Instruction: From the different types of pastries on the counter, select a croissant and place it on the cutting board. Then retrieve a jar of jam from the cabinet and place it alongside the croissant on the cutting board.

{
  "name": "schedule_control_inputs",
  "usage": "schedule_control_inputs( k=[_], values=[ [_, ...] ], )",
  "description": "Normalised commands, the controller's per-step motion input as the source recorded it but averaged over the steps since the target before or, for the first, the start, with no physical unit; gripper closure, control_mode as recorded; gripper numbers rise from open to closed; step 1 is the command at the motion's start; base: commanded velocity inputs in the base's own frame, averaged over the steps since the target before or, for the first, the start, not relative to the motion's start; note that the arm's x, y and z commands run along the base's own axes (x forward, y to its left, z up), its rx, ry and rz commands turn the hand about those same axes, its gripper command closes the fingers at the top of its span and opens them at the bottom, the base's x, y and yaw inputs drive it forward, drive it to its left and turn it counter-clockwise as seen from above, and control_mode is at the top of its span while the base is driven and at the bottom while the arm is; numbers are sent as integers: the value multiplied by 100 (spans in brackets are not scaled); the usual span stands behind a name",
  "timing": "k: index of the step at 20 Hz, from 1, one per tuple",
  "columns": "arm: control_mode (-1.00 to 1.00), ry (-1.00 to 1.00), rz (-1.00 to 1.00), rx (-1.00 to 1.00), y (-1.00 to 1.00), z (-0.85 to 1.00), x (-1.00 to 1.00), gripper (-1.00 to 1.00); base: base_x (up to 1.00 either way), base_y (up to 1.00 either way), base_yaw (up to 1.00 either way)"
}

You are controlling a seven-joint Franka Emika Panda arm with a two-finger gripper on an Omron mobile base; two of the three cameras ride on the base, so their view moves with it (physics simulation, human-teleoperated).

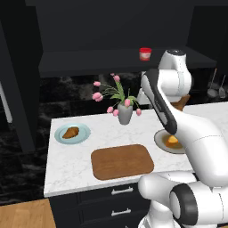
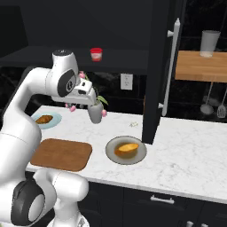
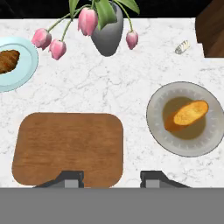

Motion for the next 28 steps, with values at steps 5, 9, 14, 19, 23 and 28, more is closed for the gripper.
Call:
schedule_control_inputs(
  k=[5, 9, 14, 19, 23, 28],
  values=[
    [-100, 7, 2, -4, 0, -2, 6, -100, 0, 0, 0],
    [-100, -25, 5, -1, 0, 61, 0, -100, 0, 0, 0],
    [-100, -42, 2, 4, 0, 75, -3, -100, 0, 0, 0],
    [-100, 3, 0, -5, 1, 13, 11, -100, 0, 0, 0],
    [-100, -30, 0, 0, 6, 98, 53, -100, 0, 0, 0],
    [-100, -9, 0, 0, 2, 31, 9, -100, 0, 0, 0]
  ],
)
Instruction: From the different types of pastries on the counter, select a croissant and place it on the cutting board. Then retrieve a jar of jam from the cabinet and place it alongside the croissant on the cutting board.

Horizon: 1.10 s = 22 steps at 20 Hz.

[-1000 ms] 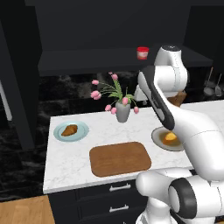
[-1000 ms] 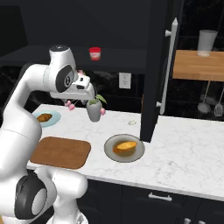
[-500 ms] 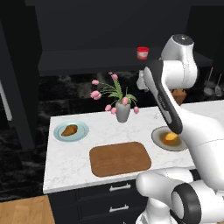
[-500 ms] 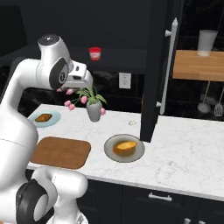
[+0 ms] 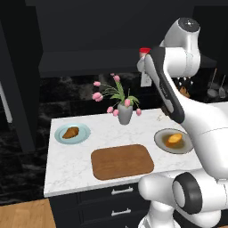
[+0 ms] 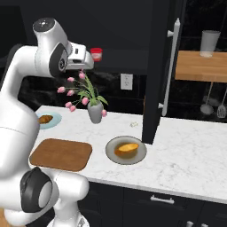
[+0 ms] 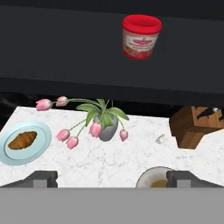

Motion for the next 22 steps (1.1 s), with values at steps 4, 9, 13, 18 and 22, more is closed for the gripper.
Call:
schedule_control_inputs(
  k=[4, 9, 13, 18, 22],
  values=[
    [-100, 0, -7, -1, 0, -49, -5, -100, 0, 0, 0],
    [-100, 2, 0, 13, -10, 1, 47, -100, 0, 0, 0],
    [-100, -17, 0, 29, -19, 58, 99, -100, 0, 0, 0],
    [-100, -8, 0, 9, 4, 21, 33, -100, 0, 0, 0],
    [-100, -10, -7, -2, 23, 35, 89, -100, 0, 0, 0]
  ],
)
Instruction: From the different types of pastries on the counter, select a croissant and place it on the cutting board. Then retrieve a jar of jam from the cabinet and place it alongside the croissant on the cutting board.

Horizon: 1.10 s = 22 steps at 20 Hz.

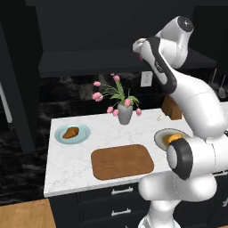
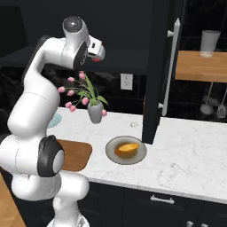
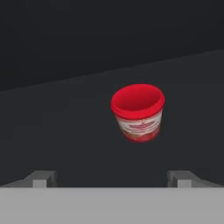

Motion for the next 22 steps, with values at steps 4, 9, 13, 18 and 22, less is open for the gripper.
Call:
schedule_control_inputs(
  k=[4, 9, 13, 18, 22],
  values=[
    [-100, -9, -4, -14, 22, 35, 89, -100, 0, 0, 0],
    [-100, 6, 0, -3, -9, -14, 42, -100, 0, 0, 0],
    [-100, 15, 0, -4, -48, -16, 88, -100, 0, 0, 0],
    [-100, 7, 0, 0, 0, -2, 10, -100, 0, 0, 0],
    [-100, 8, 0, 0, 0, -11, 0, -100, 0, 0, 0]
  ],
)
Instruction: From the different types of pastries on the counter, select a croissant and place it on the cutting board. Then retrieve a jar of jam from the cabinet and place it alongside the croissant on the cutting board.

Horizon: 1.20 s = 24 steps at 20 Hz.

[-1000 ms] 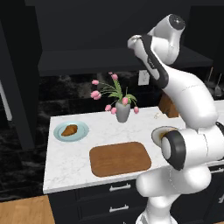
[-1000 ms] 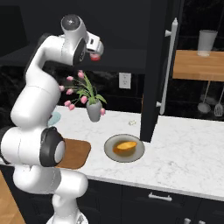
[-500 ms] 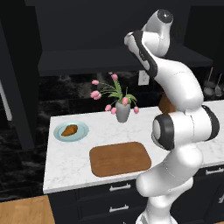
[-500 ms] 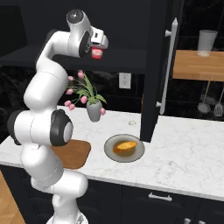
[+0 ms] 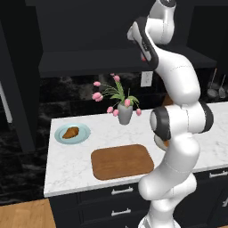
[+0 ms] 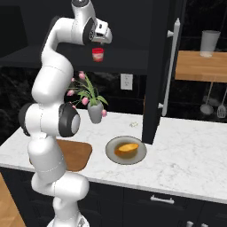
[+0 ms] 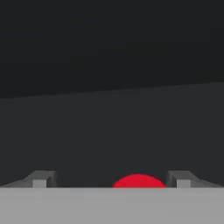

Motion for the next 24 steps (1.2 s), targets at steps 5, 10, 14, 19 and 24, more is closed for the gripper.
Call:
schedule_control_inputs(
  k=[5, 10, 14, 19, 24],
  values=[
    [-100, 13, 0, -6, 0, -22, 0, -100, 0, 0, 0],
    [-100, 13, 0, -14, 0, -26, 0, -100, 0, 0, 0],
    [-100, 12, 0, -17, 0, -35, 0, -100, 0, 0, 0],
    [-100, 3, 0, -12, 0, -33, 16, -100, 0, 0, 0],
    [-100, 7, 0, -7, 0, -34, 8, -100, 0, 0, 0]
  ],
)
